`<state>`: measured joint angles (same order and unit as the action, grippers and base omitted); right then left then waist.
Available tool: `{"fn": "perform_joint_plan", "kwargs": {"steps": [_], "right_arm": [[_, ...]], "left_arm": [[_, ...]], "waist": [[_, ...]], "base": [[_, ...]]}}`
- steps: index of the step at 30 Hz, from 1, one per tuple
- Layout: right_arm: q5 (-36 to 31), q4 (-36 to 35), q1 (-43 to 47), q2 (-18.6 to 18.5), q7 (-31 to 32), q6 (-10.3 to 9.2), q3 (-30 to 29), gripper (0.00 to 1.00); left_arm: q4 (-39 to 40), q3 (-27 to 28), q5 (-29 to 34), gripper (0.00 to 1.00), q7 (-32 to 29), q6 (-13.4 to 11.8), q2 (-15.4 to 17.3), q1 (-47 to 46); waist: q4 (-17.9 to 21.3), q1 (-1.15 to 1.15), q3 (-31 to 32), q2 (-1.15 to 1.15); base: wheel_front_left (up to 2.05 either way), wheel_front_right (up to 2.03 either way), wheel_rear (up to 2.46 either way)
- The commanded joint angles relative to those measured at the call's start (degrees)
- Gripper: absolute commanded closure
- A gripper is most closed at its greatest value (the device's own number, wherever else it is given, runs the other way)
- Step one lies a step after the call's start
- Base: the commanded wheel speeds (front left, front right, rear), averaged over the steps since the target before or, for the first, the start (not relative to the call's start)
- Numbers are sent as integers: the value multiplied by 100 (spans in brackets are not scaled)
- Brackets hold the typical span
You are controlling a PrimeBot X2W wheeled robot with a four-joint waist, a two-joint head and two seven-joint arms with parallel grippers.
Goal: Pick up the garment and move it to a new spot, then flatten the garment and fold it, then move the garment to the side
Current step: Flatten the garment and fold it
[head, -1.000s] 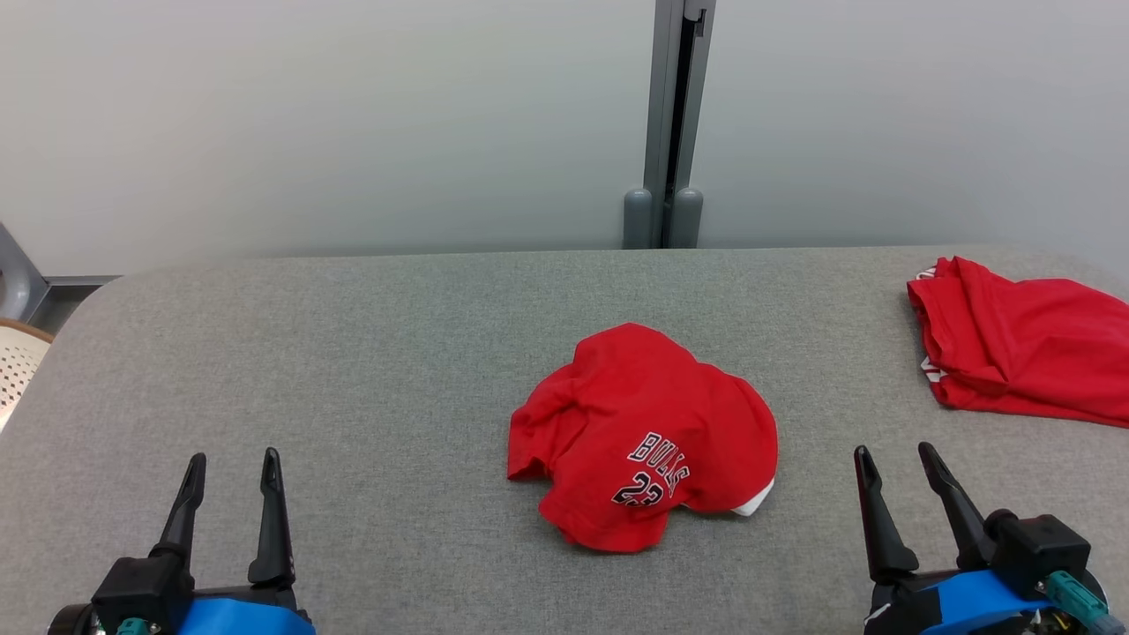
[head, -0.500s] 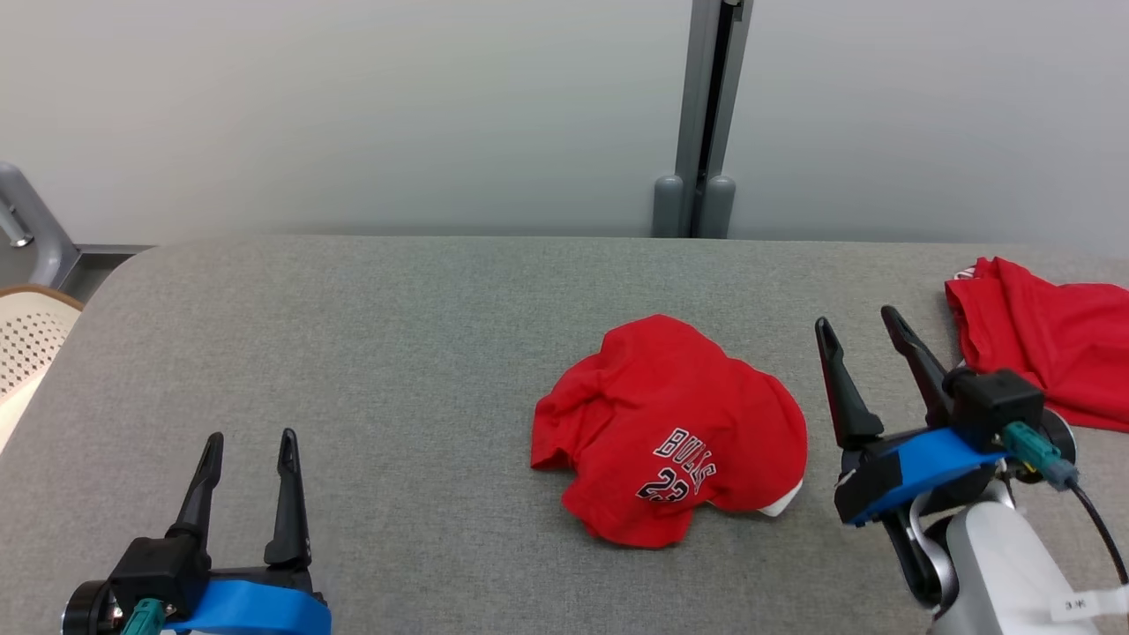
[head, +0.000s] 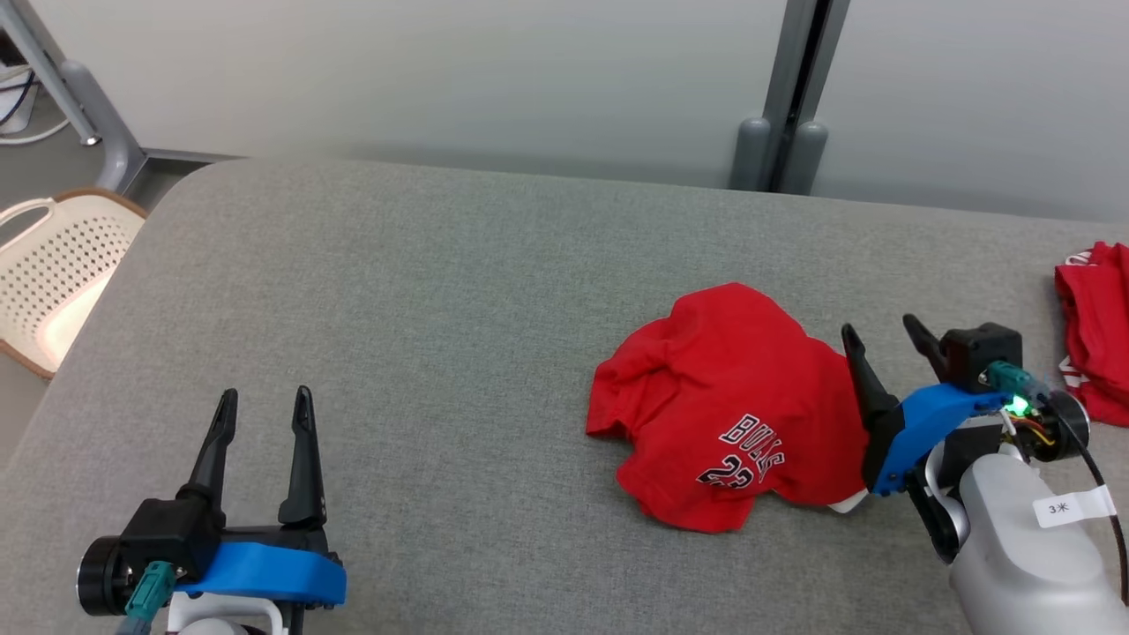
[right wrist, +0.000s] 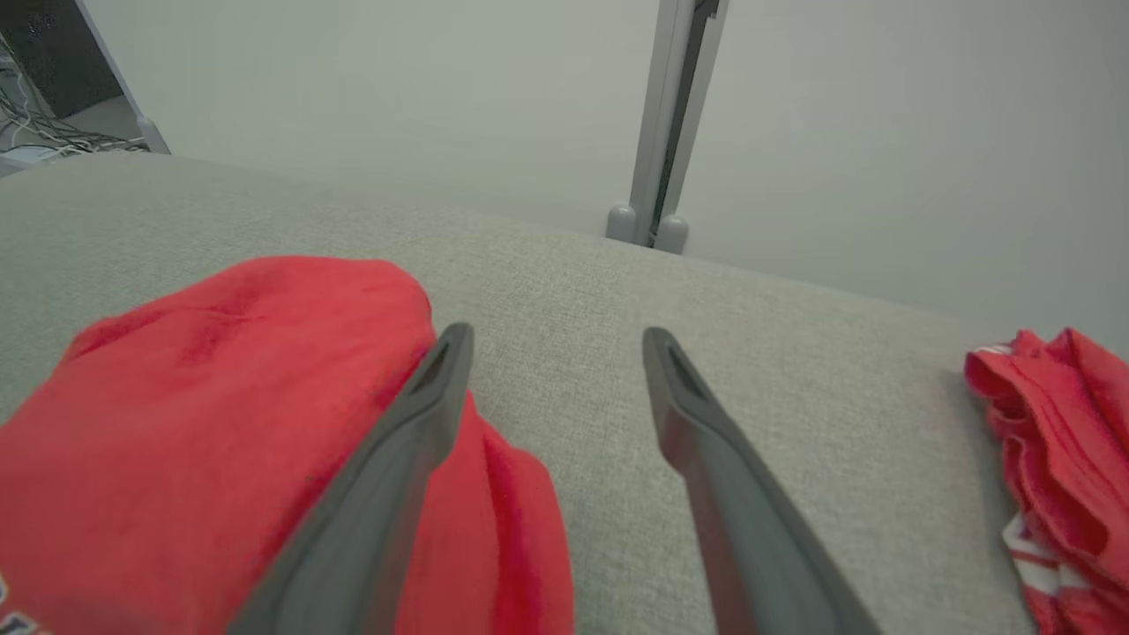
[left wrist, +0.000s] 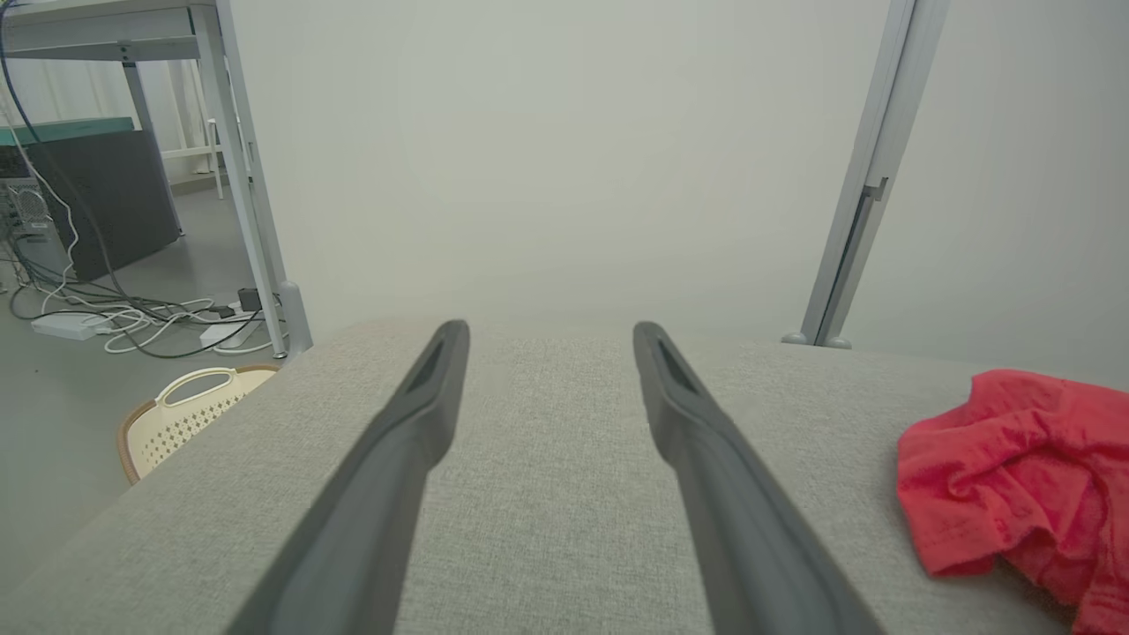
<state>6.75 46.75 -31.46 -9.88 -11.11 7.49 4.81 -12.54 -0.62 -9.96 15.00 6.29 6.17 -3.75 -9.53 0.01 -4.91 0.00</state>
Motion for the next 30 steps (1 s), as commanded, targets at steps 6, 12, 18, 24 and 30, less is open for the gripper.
{"fn": "perform_joint_plan", "kwargs": {"steps": [6, 12, 18, 24, 30], "right_arm": [[64, 1151, -274, 4, -96, 0, 169, 0], [143, 1863, -346, 105, -116, 0, 400, 0], [432, 2153, -330, 310, -193, 0, 697, 6], [782, 2089, -366, 230, -335, 1, 883, 100], [1123, 1883, -337, -245, -405, 0, 714, 100]], "left_arm": [[-31, 27, 49, 0, 26, 55, -62, -171], [-58, 60, 95, 0, 26, 67, -116, -197], [-97, 49, 108, 0, 26, 88, -155, -238], [-130, 96, 150, 0, 26, 98, -156, -140], [-141, 138, 160, 0, 26, 110, -158, 15]], "waist": [[-217, -1, -226, 0], [-225, -1, -243, 0], [-192, -1, -246, 0], [-77, -1, -132, 0], [100, -1, 105, 0]], "base": [[0, 0, 0], [0, 0, 0], [0, 0, 0], [0, 0, 0], [0, 0, 0]]}}
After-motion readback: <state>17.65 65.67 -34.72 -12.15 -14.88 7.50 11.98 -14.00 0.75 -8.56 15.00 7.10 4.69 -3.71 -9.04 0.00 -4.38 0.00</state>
